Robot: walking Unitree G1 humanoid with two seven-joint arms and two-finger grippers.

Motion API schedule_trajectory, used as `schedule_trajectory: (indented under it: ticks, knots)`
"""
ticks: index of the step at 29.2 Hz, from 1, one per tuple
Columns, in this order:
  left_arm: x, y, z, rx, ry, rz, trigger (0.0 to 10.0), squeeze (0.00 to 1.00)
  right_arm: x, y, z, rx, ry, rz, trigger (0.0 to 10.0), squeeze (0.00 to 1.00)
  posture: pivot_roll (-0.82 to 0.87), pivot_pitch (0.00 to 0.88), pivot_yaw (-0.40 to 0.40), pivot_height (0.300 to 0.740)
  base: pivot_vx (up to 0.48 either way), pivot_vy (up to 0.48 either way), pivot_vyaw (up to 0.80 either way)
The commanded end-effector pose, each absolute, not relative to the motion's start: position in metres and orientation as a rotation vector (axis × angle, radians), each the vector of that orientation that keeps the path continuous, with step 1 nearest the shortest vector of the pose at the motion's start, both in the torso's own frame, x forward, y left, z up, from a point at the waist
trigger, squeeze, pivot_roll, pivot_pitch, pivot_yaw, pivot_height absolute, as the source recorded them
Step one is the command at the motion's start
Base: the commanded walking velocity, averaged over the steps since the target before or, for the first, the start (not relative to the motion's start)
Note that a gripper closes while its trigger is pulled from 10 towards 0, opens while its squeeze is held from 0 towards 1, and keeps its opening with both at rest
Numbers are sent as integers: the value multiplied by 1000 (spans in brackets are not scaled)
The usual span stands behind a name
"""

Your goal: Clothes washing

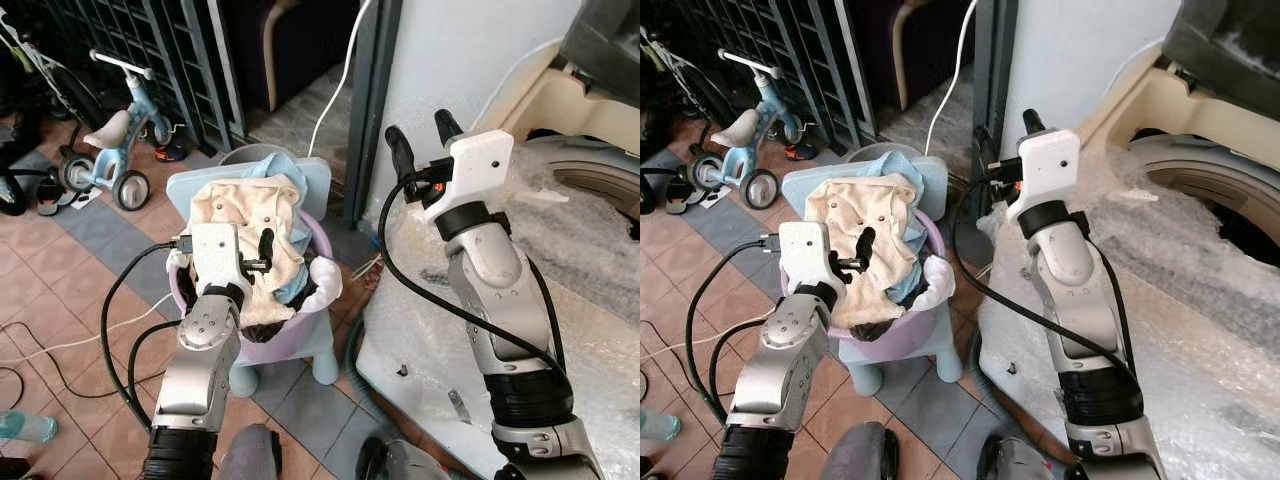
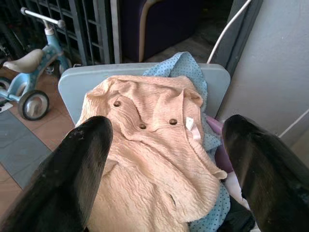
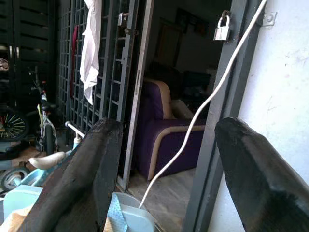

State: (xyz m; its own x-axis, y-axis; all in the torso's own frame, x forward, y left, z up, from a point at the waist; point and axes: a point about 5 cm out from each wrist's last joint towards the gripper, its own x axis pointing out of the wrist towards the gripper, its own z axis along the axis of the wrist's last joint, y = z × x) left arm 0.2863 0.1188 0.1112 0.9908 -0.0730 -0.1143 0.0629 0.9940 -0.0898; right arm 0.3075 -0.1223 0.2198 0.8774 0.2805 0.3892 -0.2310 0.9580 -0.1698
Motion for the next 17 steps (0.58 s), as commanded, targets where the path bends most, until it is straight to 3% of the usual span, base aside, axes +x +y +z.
schedule_trajectory:
  ticks: [1, 4, 5, 7, 13, 17]
  knots:
    - [285, 121, 112, -97, 120, -71, 10000, 0, 303, -118, 218, -146, -417, 281, 10000, 1000, 0, 116, 40, 740, 0, 480, 0]
    - [285, 120, 113, -100, 120, -78, 10000, 0, 304, -122, 214, -163, -392, 256, 10000, 1000, 1, 113, 39, 740, 0, 480, 0]
    - [285, 120, 113, -101, 119, -82, 10000, 0, 305, -124, 208, -166, -356, 256, 10000, 0, 2, 112, 38, 740, 0, 480, 0]
    - [284, 121, 112, -92, 118, -79, 10000, 0, 304, -123, 188, -177, -245, 285, 10000, 0, 2, 113, 36, 740, 0, 480, 0]
    - [282, 124, 110, -88, 107, -81, 10000, 0, 294, -122, 162, -204, -167, 309, 10000, 0, 2, 108, 33, 740, 0, 471, 0]
    - [273, 129, 109, -86, 91, -78, 10000, 0, 289, -134, 149, -164, -157, 205, 10000, 0, 5, 103, 33, 740, 0, 0, 0]
